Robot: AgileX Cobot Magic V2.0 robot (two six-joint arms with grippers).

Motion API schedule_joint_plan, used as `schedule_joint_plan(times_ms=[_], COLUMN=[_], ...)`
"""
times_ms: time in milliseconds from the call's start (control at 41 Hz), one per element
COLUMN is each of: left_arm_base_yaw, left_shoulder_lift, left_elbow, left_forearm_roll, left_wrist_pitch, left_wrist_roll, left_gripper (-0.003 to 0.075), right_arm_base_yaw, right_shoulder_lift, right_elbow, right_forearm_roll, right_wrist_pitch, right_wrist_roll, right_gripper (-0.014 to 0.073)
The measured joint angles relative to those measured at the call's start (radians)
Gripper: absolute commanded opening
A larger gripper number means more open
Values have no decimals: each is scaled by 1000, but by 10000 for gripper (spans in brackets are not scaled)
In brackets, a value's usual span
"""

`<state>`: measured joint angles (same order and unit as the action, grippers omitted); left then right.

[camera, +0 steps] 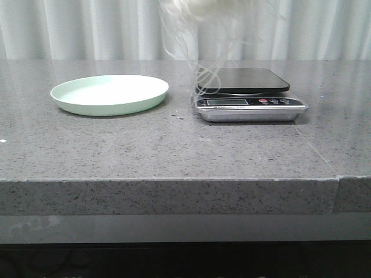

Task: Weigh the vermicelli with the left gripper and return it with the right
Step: 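Lift the vermicelli with the right gripper and carry it to the plate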

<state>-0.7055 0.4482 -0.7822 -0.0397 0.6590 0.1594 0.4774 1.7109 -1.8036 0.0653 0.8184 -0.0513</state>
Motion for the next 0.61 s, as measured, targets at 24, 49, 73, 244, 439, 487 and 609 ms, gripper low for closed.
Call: schedule_joint_plan(times_ms=[24, 49, 73, 244, 439, 487, 609], left_arm_base_yaw=[0, 0, 0, 0, 0, 0, 0], left_shoulder_lift=[0, 0, 0, 0, 0, 0, 0], left_elbow=[0, 0, 0, 0, 0, 0, 0], left_forearm_roll=[0, 0, 0, 0, 0, 0, 0], left_wrist_pitch=[0, 0, 0, 0, 0, 0, 0], left_wrist_roll=[0, 0, 0, 0, 0, 0, 0], left_gripper=[421, 421, 421, 421, 421, 421, 421], right_arm_base_yaw=[15, 31, 44, 136, 181, 181, 181], right_shoulder_lift=[2, 6, 9, 90, 235, 271, 341], right_elbow=[-13, -30, -47, -144, -237, -258, -298], right_forearm_roll=[0, 0, 0, 3, 6, 8, 6], right_wrist_pitch=[-4, -12, -19, -74, -95, -95, -96], right_wrist_roll=[0, 0, 0, 0, 0, -2, -2], right_gripper=[161, 161, 161, 161, 161, 161, 168])
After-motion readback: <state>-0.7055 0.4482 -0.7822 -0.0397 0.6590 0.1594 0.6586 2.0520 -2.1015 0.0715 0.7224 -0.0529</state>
